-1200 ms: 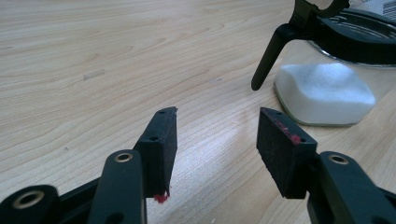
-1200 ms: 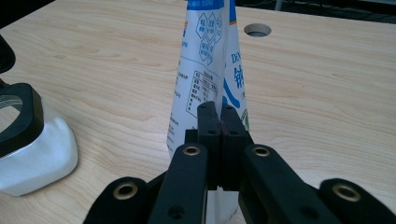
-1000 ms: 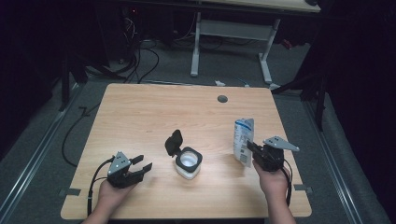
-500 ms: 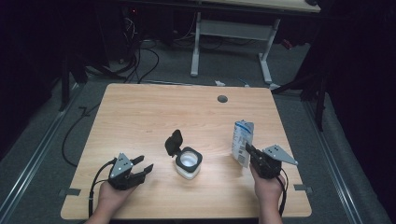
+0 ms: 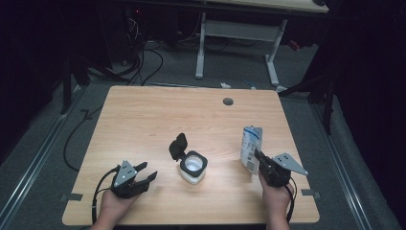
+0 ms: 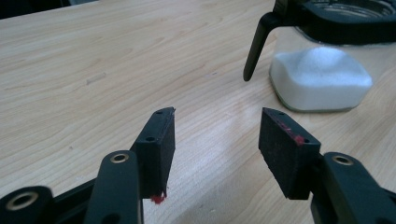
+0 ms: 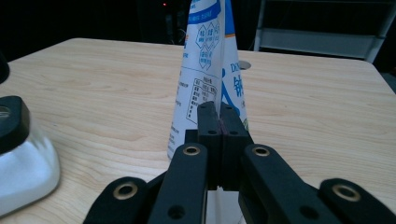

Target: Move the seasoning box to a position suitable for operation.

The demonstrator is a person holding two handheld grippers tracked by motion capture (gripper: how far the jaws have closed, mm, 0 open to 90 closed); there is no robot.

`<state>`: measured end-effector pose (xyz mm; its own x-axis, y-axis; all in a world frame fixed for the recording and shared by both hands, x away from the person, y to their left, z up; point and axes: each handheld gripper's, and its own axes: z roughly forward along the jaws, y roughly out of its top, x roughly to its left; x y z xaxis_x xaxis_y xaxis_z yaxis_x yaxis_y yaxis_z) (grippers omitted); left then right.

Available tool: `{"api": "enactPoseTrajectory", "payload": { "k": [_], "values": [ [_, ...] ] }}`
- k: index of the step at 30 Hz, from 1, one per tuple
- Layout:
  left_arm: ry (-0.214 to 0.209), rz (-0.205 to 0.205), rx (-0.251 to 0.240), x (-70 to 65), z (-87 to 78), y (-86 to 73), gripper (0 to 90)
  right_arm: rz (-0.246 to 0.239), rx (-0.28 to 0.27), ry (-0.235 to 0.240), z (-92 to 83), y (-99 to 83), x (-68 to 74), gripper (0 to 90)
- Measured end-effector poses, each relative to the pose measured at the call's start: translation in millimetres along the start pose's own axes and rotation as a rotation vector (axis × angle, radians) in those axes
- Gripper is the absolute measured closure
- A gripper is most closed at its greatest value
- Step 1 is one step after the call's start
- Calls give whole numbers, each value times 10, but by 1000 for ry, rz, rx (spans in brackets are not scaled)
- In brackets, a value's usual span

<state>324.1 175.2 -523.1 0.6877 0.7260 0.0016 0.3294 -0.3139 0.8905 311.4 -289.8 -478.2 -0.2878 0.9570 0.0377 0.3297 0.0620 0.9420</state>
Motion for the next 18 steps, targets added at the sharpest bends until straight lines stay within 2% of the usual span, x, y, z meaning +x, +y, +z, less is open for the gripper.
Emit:
{"api": "enactPoseTrajectory", "payload": {
  "k": [6, 18],
  "values": [
    [-4, -30, -15, 45, -8, -4, 463, 17, 1, -19, 12, -32, -54, 896],
    [5, -33, -25, 65, -26, -1, 459, 12, -5, -32, -19, -88, -117, 894]
  ]
}}
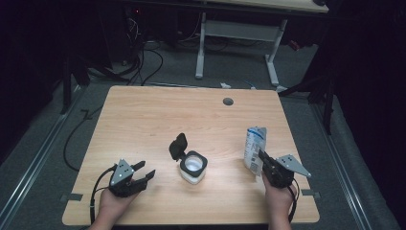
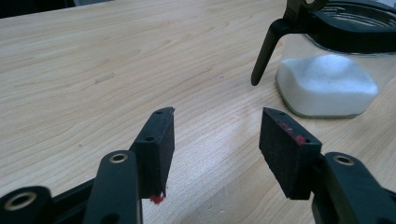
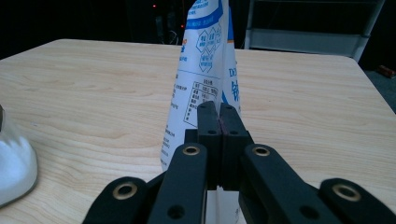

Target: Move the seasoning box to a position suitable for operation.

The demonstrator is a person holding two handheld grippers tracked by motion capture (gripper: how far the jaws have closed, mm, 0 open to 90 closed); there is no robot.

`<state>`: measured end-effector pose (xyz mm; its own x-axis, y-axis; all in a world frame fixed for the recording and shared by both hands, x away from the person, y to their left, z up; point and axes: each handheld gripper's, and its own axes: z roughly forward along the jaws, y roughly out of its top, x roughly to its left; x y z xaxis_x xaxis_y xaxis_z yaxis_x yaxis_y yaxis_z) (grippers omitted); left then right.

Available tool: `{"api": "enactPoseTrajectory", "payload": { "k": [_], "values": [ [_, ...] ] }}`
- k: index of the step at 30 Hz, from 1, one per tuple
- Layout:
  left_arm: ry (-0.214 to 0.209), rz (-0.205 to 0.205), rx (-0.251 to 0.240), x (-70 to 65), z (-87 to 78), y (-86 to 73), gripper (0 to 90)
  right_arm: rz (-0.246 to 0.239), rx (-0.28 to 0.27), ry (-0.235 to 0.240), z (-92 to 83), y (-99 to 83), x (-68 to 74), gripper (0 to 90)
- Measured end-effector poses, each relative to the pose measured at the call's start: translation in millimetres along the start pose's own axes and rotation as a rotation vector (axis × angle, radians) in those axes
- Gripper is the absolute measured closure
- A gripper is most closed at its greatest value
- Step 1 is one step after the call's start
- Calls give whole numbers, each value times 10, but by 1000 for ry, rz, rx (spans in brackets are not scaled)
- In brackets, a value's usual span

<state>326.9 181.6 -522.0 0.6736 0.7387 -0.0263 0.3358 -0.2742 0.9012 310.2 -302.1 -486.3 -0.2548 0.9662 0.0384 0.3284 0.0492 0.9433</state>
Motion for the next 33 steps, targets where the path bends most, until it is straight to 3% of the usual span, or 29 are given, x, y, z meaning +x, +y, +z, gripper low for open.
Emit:
{"api": "enactPoseTrajectory", "payload": {
  "k": [20, 33],
  "values": [
    [-1, -1, 0, 60, -6, -5, 459, 13, 25, -24, -138, -153, -22, 842],
    [-2, -2, 3, 60, -4, -7, 459, 12, 37, -7, -114, -137, -33, 801]
  ]
}}
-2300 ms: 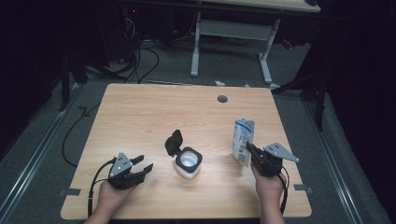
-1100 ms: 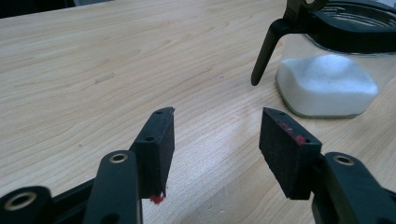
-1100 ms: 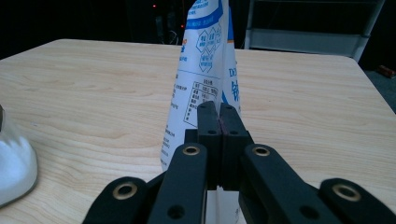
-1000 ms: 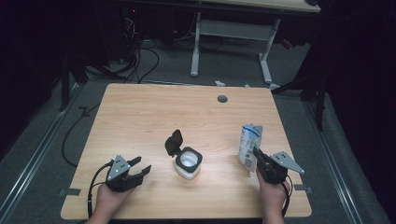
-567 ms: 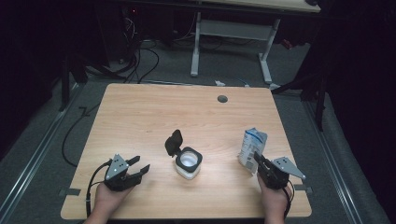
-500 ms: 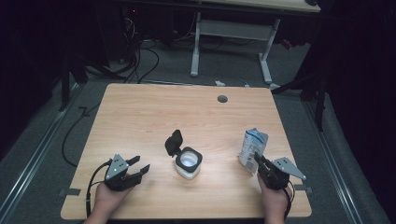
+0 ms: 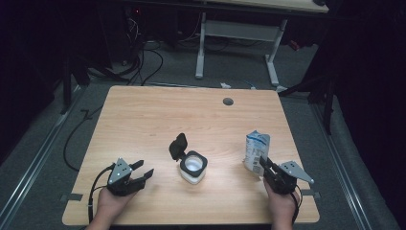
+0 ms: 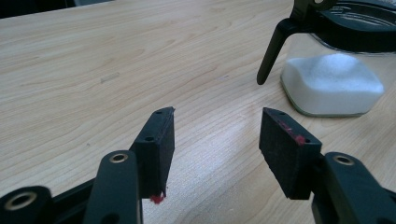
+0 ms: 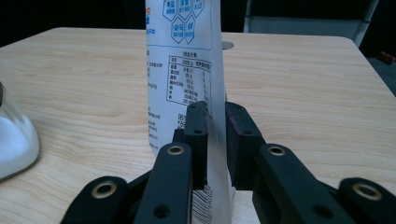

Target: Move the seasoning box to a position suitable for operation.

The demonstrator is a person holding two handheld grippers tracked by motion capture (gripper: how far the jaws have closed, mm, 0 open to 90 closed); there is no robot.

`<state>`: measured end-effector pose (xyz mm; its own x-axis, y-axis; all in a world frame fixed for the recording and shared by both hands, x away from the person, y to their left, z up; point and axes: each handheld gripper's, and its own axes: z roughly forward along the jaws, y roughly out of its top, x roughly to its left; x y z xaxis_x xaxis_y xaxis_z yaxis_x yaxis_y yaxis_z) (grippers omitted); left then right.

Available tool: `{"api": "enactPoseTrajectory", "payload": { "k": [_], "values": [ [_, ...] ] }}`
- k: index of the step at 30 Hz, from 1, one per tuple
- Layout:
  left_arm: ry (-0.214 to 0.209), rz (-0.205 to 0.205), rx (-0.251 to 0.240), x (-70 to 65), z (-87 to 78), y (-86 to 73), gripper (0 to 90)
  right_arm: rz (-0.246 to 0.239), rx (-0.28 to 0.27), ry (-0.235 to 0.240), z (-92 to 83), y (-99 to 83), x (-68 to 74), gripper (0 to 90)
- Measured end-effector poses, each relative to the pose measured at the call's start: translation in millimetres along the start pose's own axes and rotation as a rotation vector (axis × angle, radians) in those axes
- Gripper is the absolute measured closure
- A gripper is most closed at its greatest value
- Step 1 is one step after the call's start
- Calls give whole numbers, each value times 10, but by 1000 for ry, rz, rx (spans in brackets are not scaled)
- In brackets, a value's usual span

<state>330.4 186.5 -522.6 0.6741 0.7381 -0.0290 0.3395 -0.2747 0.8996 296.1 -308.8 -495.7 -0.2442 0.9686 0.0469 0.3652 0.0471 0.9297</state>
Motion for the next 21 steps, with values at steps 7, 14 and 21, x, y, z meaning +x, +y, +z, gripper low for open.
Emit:
{"api": "enactPoseTrajectory", "payload": {
  "k": [7, 14, 21],
  "values": [
    [2, 0, -1, 4, -3, 2, 459, 15, -4, 7, 3, -3, -16, 756],
    [1, 5, -3, 2, -7, 5, 459, 17, 1, 10, 19, 1, 11, 685],
    [0, 7, -3, 1, -7, 6, 459, 26, 5, 9, 27, 4, 18, 606]
  ]
}}
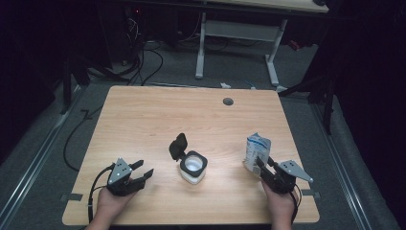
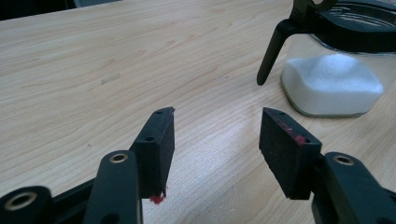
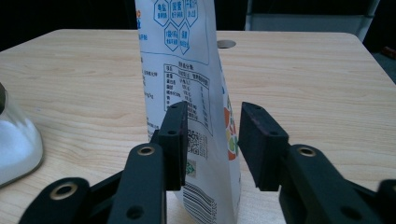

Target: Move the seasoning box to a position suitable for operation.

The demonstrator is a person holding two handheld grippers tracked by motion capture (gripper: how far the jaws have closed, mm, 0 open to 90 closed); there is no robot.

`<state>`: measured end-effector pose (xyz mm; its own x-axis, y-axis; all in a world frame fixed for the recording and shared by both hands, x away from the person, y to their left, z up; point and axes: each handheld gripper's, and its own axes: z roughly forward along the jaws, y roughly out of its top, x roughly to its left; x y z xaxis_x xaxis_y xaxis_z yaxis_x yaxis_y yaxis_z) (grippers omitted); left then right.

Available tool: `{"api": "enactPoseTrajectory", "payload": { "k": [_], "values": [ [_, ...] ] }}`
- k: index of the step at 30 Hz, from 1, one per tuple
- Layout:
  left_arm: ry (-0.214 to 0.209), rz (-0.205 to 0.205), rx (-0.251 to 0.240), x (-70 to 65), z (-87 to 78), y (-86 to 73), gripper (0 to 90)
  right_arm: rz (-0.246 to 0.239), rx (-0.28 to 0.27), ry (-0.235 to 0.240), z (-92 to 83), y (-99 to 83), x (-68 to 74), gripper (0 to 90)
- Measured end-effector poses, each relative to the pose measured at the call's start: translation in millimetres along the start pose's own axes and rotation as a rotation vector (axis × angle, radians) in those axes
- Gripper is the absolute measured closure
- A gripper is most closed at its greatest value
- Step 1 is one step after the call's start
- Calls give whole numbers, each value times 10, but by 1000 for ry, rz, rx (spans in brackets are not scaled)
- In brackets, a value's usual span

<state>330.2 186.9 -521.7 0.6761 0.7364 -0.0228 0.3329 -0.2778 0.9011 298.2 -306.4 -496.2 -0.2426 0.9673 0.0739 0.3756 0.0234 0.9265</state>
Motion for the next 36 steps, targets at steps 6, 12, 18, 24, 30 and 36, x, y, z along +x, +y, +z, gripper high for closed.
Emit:
{"api": "enactPoseTrajectory", "payload": {
  "k": [6, 12, 18, 24, 30, 36],
  "values": [
    [0, 0, -2, 1, 0, 5, 459, 14, 7, 5, 7, 0, 0, 521],
    [-3, 1, -2, -1, 14, 10, 459, 15, 2, -3, -9, 9, 10, 459],
    [-3, 2, -3, -1, 18, 17, 459, 30, 6, 1, 2, 3, 18, 385],
    [-4, 4, -1, -12, 34, 47, 457, 30, 10, -16, -65, 4, 54, 347],
    [-6, -17, -5, -31, 101, 93, 446, -13, 20, -40, -222, -47, 118, 356],
    [-9, -39, -6, -29, 159, 113, 438, -30, 10, -40, -344, -52, 186, 391]
  ]
}}
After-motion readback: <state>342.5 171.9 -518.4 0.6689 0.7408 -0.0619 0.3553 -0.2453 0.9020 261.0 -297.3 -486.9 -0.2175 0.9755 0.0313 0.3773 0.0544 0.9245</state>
